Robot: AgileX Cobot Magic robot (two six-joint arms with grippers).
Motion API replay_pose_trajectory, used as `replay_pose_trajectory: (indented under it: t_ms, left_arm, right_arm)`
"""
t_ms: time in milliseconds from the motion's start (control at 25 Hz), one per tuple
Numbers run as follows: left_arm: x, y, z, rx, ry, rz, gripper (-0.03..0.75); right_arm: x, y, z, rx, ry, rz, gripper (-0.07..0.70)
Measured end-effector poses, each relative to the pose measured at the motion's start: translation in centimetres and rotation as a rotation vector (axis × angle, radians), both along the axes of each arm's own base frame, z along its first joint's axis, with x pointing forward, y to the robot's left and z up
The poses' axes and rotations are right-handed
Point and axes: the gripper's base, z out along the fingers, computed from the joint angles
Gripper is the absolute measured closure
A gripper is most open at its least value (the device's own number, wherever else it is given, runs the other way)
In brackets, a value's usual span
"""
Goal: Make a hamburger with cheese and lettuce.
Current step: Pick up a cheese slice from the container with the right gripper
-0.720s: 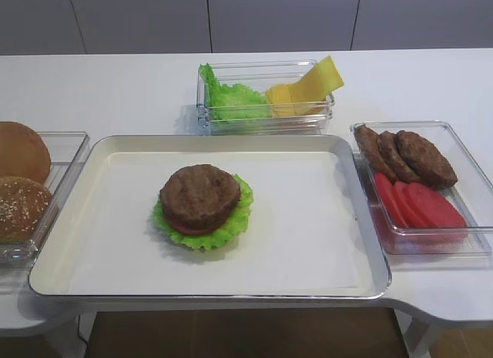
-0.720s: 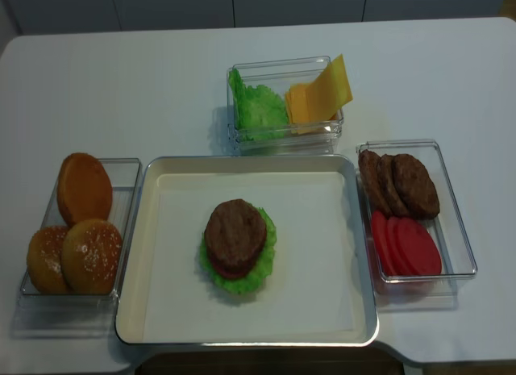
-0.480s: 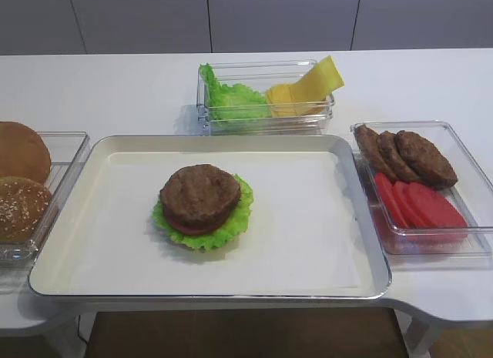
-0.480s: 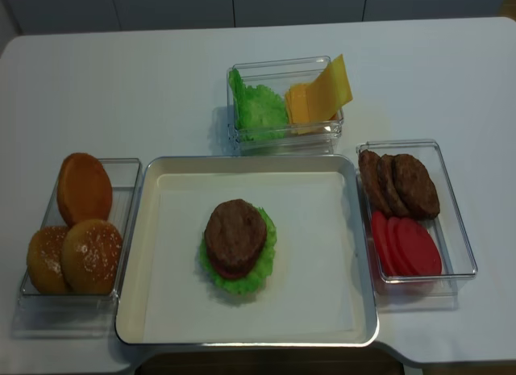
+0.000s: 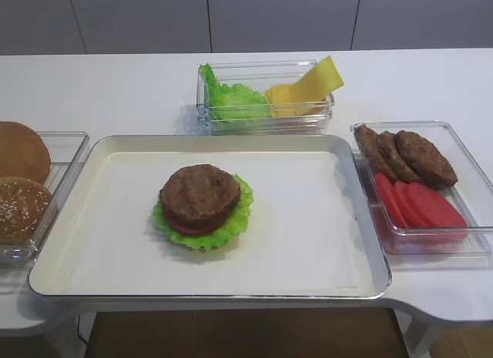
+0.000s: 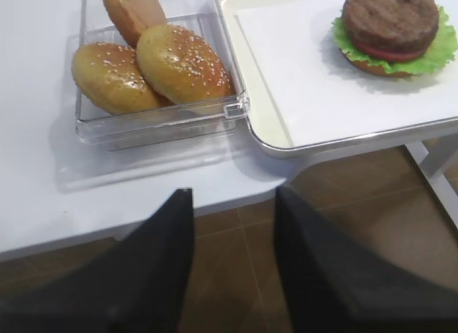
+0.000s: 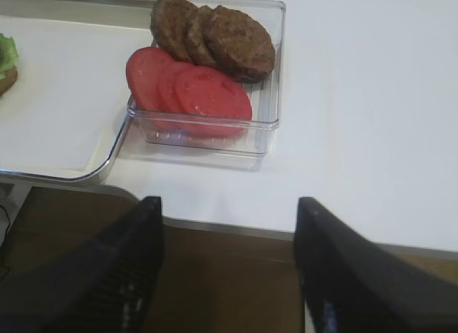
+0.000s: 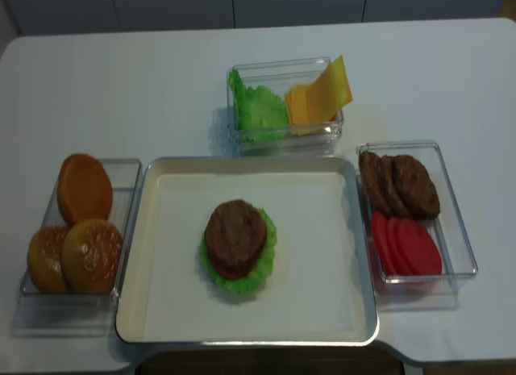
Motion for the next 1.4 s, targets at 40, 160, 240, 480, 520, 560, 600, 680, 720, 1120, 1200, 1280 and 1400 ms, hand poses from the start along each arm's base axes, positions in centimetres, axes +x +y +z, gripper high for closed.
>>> replay_pose_trajectory:
  t_ms: [40,160,240,480,520,560,600,680,720,1120,1200,1280,1400]
  left_arm:
    - [0.0,0.0,0.0,0.000,0.000,0.000,0.433]
    - [0.0,0.0,0.0,0.000,0.000,0.000,0.433]
    - [0.0,0.0,0.0,0.000,0.000,0.000,0.433]
    - [0.0,0.0,0.0,0.000,0.000,0.000,0.433]
    - [0.0,0.0,0.0,0.000,0.000,0.000,0.433]
    - [0.0,0.0,0.0,0.000,0.000,0.000,0.433]
    - [0.0,0.0,0.0,0.000,0.000,0.000,0.433]
    - [0.0,0.0,0.0,0.000,0.000,0.000,0.433]
    - [0.0,0.0,0.0,0.000,0.000,0.000,0.433]
    - [0.0,0.0,0.0,0.000,0.000,0.000,0.433]
    - [0.0,0.0,0.0,0.000,0.000,0.000,0.433]
    - [0.0,0.0,0.0,0.000,0.000,0.000,0.433]
    - [0.0,0.0,0.0,0.000,0.000,0.000,0.433]
  right_arm:
    - [0.2,0.0,0.1,0.000,0.005,-0.001,0.183]
    - [1.4,0.1,1.0,0.011,0.015,-0.006,0.184]
    - [2.5,0.2,1.8,0.031,0.020,-0.005,0.184]
    - [6.8,0.7,4.0,0.097,0.095,-0.001,0.184]
    - [7.7,0.8,4.4,0.111,0.104,-0.002,0.184]
    - [8.5,0.9,4.7,0.125,0.117,-0.002,0.184]
    - [9.3,1.0,5.0,0.138,0.121,-0.004,0.184]
    - [11.0,1.1,5.5,0.162,0.134,-0.010,0.184]
    - [11.7,1.2,5.7,0.173,0.137,-0.011,0.184]
    - [19.9,1.8,8.6,0.207,0.201,0.005,0.184]
    - [21.5,2.0,9.1,0.215,0.233,0.014,0.184]
    - [22.9,2.2,9.5,0.218,0.271,0.026,0.184]
    - [25.1,2.4,9.9,0.218,0.329,0.043,0.184]
